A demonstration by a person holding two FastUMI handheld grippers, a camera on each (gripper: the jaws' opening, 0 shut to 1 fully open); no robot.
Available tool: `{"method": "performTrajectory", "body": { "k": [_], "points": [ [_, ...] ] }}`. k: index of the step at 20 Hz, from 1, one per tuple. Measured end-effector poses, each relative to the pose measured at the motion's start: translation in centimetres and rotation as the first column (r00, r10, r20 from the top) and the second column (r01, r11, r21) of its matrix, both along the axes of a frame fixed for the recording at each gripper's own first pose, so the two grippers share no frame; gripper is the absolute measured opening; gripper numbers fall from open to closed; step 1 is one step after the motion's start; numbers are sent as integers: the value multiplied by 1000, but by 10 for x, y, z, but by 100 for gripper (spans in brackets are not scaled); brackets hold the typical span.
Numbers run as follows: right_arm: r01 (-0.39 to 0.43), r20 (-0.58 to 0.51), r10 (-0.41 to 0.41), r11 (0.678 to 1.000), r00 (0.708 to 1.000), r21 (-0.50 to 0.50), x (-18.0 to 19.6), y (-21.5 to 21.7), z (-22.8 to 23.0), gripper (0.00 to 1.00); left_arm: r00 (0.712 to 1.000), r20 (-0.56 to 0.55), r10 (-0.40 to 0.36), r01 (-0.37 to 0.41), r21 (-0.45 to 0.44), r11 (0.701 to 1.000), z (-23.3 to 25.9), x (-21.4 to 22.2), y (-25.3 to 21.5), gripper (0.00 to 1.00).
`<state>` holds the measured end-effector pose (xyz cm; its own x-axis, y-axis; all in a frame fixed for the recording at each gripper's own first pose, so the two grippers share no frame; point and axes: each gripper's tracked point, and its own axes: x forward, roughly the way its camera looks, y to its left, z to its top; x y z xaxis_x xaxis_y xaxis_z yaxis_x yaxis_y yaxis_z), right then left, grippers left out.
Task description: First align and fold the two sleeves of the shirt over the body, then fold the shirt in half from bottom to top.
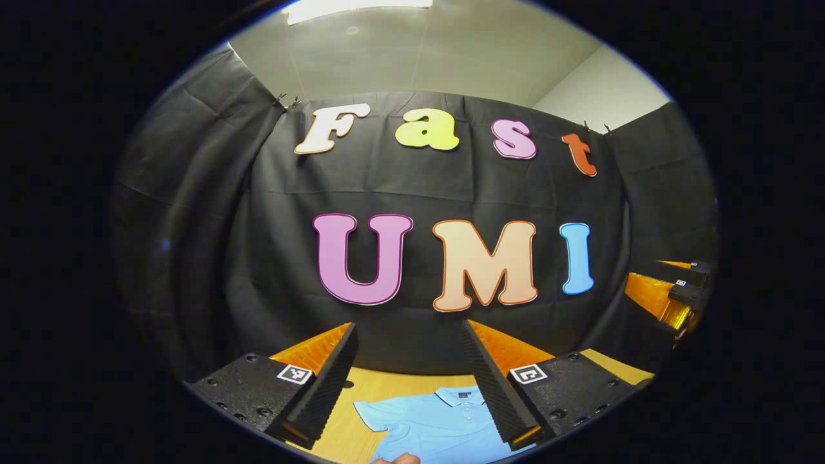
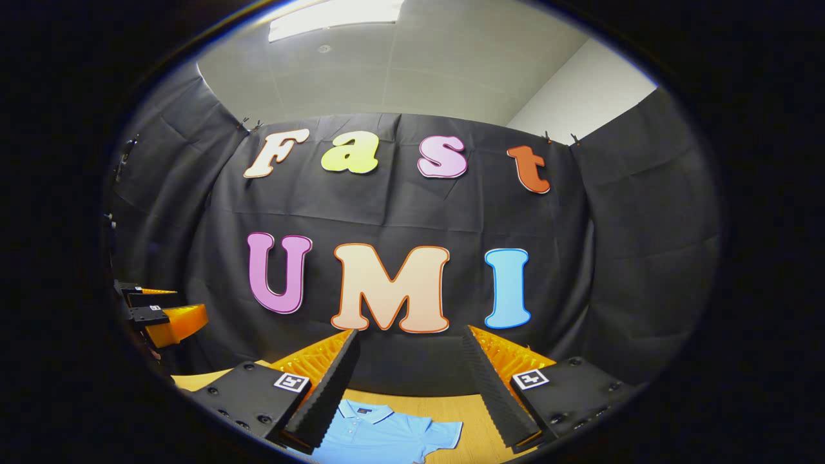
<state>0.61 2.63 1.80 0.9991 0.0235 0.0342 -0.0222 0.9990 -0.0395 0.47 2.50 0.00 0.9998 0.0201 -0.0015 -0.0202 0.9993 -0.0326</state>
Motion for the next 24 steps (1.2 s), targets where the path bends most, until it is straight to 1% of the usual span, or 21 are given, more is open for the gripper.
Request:
{"method": "performTrajectory", "body": {
  "k": [8, 11, 12, 14, 15, 16, 17, 20, 24],
  "points": [
    [12, -21, -12, 1000, 1000, -15, 7, -7, -12, 100, 1000, -16, 7, -7, 1, 1000, -7, 3, 1, 95],
    [17, -34, -17, 1000, 999, -17, 16, -16, -21, 100, 1000, -23, 10, -10, 1, 1000, -9, 4, -2, 95],
    [16, -42, -17, 1000, 999, -18, 20, -19, -24, 98, 1000, -22, 12, -12, -3, 1000, -9, 4, -4, 95],
    [-1, -59, 0, 1000, 998, -24, 31, -25, -33, 100, 1000, -23, 14, -14, -18, 1000, -9, 4, -7, 95],
    [-3, -68, 1, 999, 998, -33, 37, -33, -38, 98, 1000, -23, 12, -12, -22, 1000, -10, 4, -9, 95],
    [-2, -81, -2, 999, 997, -44, 44, -40, -45, 100, 1000, -26, 16, -16, -18, 1000, -10, 4, -10, 95],
    [0, -92, -5, 998, 996, -55, 50, -47, -51, 98, 999, -26, 22, -22, -12, 1000, -11, 4, -9, 95],
    [6, -143, -19, 996, 990, -89, 67, -67, -80, 98, 999, -25, 41, -41, -5, 999, -9, 5, -10, 95],
    [12, -202, -31, 995, 979, -97, 85, -84, -118, 98, 997, -34, 69, -69, 12, 998, -11, 3, -9, 95]
  ]
}}
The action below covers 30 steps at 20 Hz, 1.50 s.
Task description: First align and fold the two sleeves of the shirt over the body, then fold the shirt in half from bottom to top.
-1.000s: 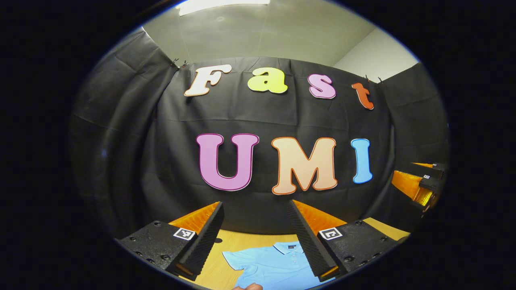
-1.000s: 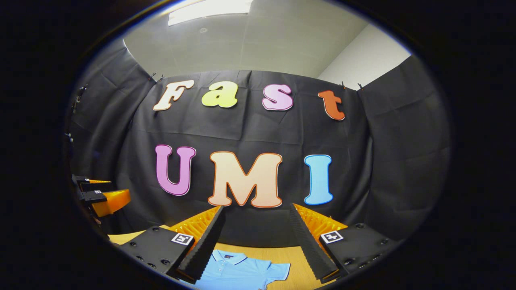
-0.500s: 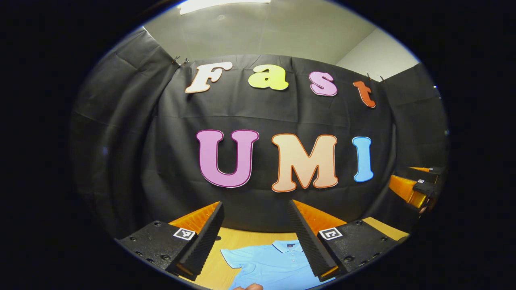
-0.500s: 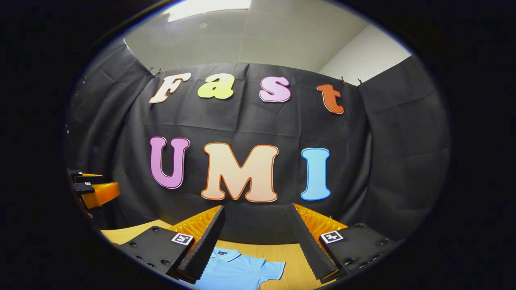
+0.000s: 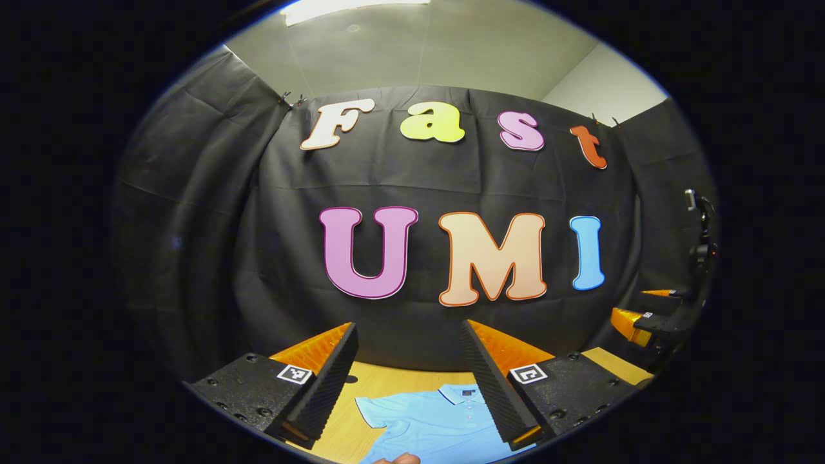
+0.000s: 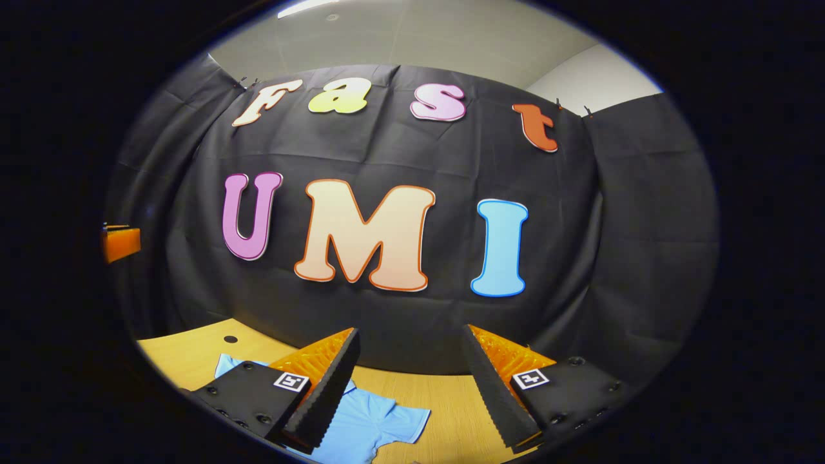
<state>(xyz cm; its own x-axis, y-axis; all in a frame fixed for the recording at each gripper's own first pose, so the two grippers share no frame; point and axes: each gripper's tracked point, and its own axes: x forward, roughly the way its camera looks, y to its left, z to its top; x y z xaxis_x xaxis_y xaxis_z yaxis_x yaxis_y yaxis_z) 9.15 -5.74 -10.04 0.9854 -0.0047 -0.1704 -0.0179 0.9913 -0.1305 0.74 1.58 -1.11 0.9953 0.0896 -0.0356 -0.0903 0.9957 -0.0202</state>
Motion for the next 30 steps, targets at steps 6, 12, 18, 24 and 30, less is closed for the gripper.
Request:
{"method": "performTrajectory", "body": {
  "k": [6, 12, 18, 24, 30],
  "points": [
    [1, -89, -4, 1000, 996, -31, 35, -24, -62, 98, 998, -8, 56, -55, 34, 998, 2, -3, 7, 94],
    [4, -222, -1, 1000, 975, 11, 57, -28, -131, 99, 995, -25, 95, -93, 64, 994, -2, -4, 15, 94],
    [-12, -312, 7, 1000, 950, -15, 64, -29, -193, 99, 992, -58, 115, -111, 56, 992, -11, -1, 16, 94],
    [6, -433, -15, 1000, 901, -22, 65, -42, -261, 100, 987, -91, 134, -128, 72, 989, -18, 1, 17, 95],
    [9, -530, -19, 1000, 848, -21, 64, -51, -322, 100, 980, -135, 148, -138, 77, 987, -33, 7, 14, 94]
  ]
}}
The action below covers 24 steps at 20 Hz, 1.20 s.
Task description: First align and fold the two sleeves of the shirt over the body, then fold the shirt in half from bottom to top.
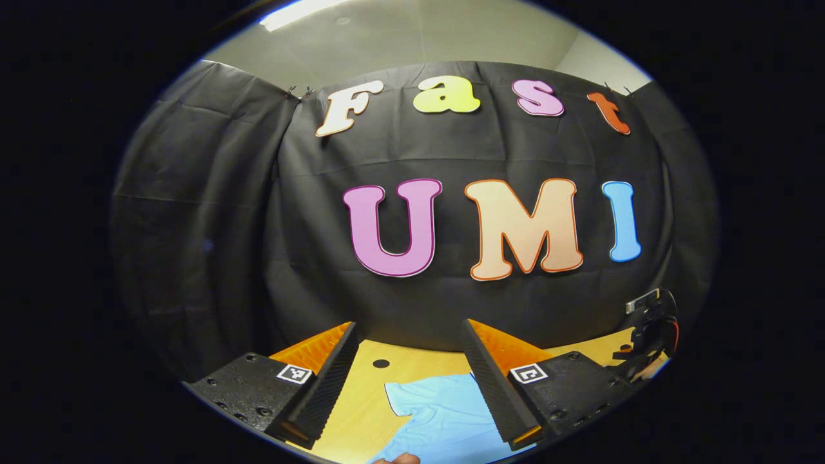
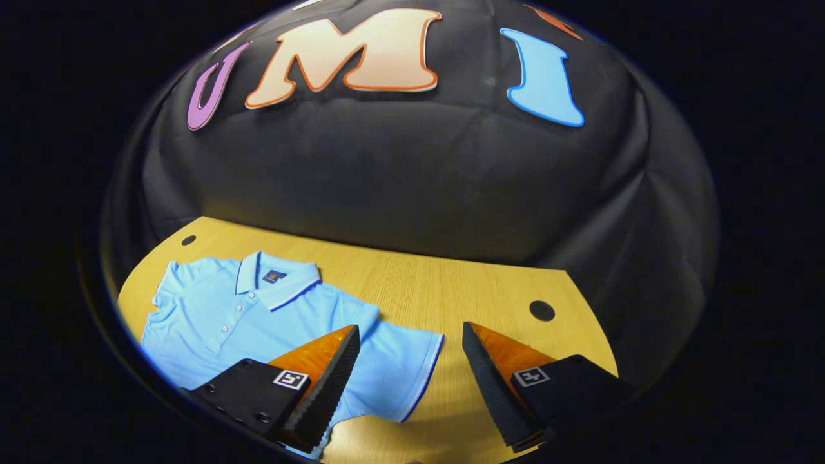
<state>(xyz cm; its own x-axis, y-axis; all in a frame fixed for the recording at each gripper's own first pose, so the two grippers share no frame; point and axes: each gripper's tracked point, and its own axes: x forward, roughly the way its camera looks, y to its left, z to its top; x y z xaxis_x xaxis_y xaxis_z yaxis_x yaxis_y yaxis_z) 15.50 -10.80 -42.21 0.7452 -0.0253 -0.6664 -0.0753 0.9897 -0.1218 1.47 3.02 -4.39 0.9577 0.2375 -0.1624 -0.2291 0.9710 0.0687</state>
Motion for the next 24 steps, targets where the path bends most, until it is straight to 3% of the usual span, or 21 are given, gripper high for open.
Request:
{"method": "performTrajectory", "body": {
  "k": [11, 16, 20, 22, 24],
  "points": [
    [79, -164, -72, 996, 984, 32, -8, -7, -77, 100, 998, -56, 18, -17, 5, 1000, -19, 6, -3, 95],
    [89, -173, -90, 996, 981, -9, -10, -12, -86, 100, 998, -66, 18, -18, 0, 1000, -24, 10, -3, 95],
    [126, -192, -116, 991, 974, 41, -11, -8, -91, 100, 996, -85, 7, -8, -12, 1000, -32, 14, -6, 95],
    [162, -185, -143, 983, 972, 87, -8, -5, -93, 95, 995, -100, 0, -2, -20, 1000, -36, 13, -9, 95],
    [142, -181, -120, 984, 976, 112, -11, 4, -93, 64, 995, -96, -7, 4, -26, 1000, -35, 13, -12, 95]
  ]
}}
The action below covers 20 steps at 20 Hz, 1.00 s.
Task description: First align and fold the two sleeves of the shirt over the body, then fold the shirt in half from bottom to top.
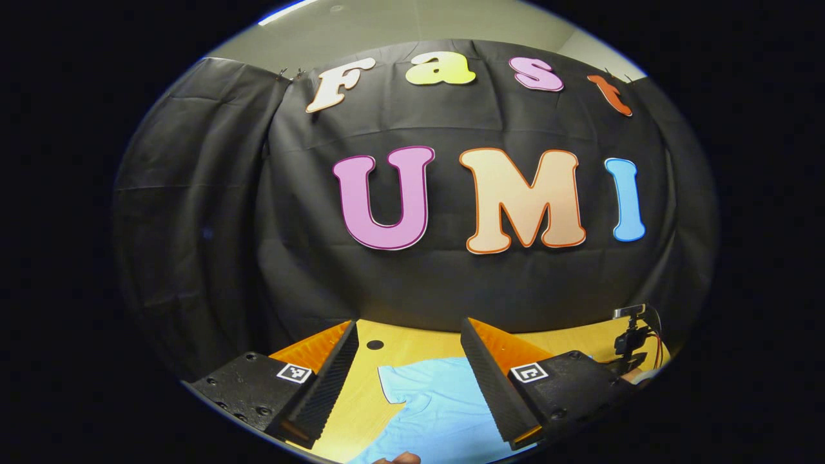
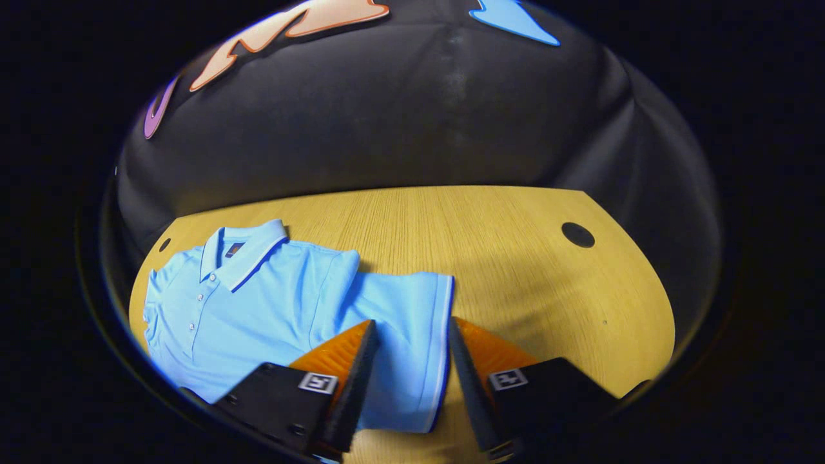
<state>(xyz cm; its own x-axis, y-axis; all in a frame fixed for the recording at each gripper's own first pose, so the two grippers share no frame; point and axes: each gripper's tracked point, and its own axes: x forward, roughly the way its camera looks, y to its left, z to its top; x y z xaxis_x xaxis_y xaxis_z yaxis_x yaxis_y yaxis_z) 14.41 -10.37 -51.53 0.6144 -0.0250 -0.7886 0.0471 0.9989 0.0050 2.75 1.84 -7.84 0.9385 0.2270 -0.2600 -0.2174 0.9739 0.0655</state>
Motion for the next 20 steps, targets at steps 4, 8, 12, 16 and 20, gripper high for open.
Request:
{"method": "performTrajectory", "body": {
  "k": [4, 8, 12, 16, 20],
  "points": [
    [-18, 10, 18, 1000, 1000, 6, -1, 12, 1, 7, 1000, 11, 5, -5, 10, 1000, 7, -4, 1, 95],
    [-10, 20, 10, 999, 1000, 35, 0, 17, 8, 3, 1000, 20, 14, -14, 23, 1000, 14, -12, 1, 94],
    [-17, 80, 11, 996, 997, 82, 8, 30, 33, 2, 999, 50, 21, -23, 36, 999, 21, -20, 7, 95],
    [-7, 103, -3, 996, 995, 92, 8, 45, 52, 2, 999, 48, -2, 1, 30, 1000, 15, -16, 17, 96],
    [5, 137, -20, 994, 990, 105, 15, 73, 64, 2, 999, 30, -26, 27, -11, 1000, 1, -15, 27, 94]
  ]
}}
